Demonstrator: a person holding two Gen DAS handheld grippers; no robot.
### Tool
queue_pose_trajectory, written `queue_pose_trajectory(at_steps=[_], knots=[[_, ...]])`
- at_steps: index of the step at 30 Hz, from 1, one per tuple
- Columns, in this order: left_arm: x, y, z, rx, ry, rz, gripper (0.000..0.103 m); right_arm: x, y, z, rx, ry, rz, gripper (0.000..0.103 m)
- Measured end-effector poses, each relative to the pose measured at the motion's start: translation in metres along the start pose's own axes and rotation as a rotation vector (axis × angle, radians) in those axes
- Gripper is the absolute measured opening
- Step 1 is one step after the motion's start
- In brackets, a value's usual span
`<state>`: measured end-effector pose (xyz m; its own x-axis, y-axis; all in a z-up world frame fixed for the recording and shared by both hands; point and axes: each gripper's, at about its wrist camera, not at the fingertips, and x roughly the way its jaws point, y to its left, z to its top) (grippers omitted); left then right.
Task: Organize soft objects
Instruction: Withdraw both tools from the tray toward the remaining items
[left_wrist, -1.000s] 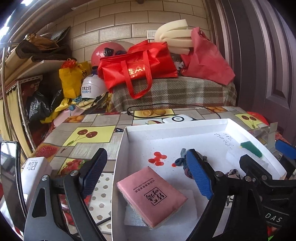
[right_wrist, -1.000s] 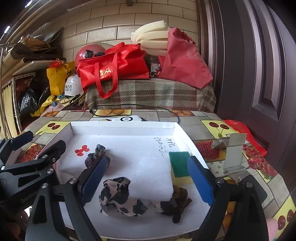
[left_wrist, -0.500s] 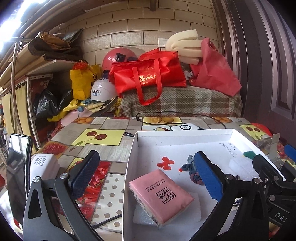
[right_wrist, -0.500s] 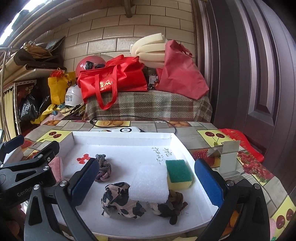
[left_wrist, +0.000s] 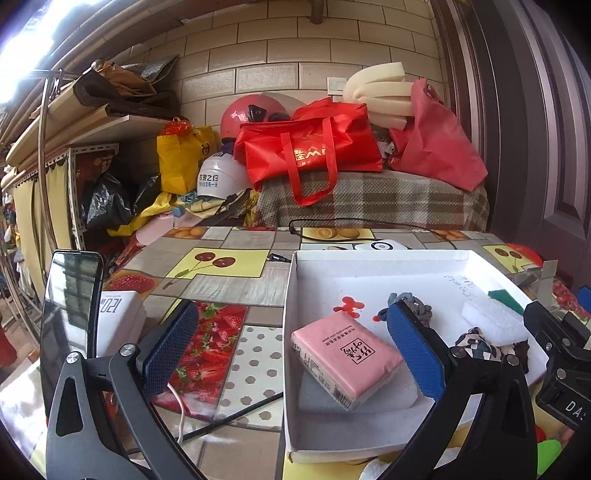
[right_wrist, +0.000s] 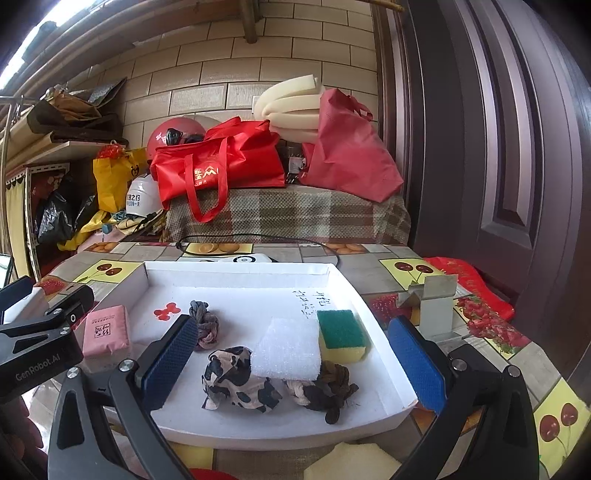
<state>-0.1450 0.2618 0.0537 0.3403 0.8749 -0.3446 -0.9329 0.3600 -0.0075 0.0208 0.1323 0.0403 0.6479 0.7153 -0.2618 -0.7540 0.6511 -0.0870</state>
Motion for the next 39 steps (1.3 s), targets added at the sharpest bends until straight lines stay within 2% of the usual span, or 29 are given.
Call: queue_pose_trajectory(at_steps=[14,22,30,36,39], knots=[[-0.024,0.012,-0.01,-0.001,0.005,0.006,0.103,-0.024,-0.012,-0.01,0.035,0.009,-0.009,0.103],[-0.042,0.024,-0.019,-0.002,0.037,-0.055,0.103,-0.04,-0.027,-0.017,0.05,0.029,-0.012,0.103],[-0.063,0.029,-0.032,0.045,0.113,-0.174,0.103,-0.059,-0.06,-0.026,0.066,0.061,-0.041,0.103],[-0.088,0.028,-0.051,0.007,0.242,-0.308,0.103,-0.07,-0.102,-0.036,0.095,0.112,-0.089,0.103],[-0.103,0.013,-0.057,0.027,0.267,-0.375,0.103,-0.073,-0.129,-0.041,0.131,0.156,-0.112,0.103]])
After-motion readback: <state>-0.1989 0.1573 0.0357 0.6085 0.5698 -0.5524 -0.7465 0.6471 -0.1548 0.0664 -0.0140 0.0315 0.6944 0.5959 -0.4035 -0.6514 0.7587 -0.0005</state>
